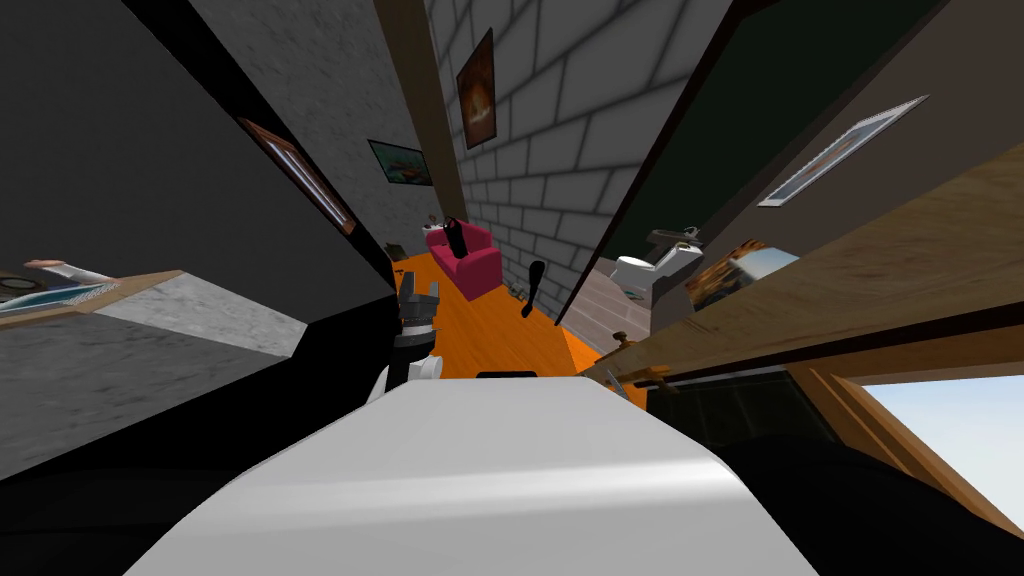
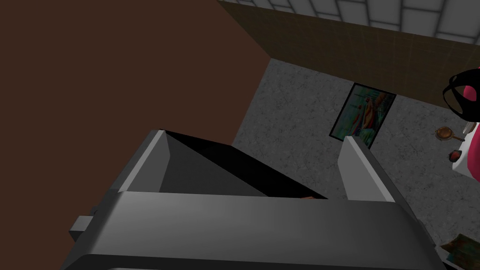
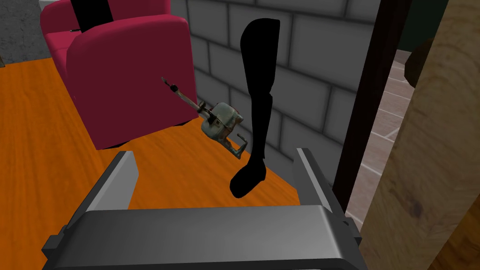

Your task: Pull the door open

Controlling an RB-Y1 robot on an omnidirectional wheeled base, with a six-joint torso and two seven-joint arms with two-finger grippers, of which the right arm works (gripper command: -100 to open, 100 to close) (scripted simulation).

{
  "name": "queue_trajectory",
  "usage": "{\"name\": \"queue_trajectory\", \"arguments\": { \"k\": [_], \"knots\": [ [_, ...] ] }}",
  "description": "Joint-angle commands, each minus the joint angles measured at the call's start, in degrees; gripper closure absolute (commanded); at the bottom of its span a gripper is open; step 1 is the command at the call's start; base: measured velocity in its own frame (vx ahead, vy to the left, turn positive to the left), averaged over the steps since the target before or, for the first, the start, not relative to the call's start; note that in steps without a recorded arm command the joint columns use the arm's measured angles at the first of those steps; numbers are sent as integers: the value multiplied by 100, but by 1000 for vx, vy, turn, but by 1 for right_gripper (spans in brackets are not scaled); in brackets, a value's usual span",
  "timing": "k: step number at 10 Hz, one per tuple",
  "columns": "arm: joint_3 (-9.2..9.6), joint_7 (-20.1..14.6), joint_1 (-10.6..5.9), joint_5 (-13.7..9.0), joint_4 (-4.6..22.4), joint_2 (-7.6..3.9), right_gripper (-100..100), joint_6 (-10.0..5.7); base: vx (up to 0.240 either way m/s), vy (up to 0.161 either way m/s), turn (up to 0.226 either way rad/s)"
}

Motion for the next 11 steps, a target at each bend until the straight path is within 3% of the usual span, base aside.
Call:
{"name": "queue_trajectory", "arguments": {
  "k": [1,11],
  "knots": [
    [27,-88,30,34,167,-9,-100,-182,28,-9,-39],
    [171,-569,210,222,1125,-78,-100,-1212,16,-33,-42]
  ]
}}
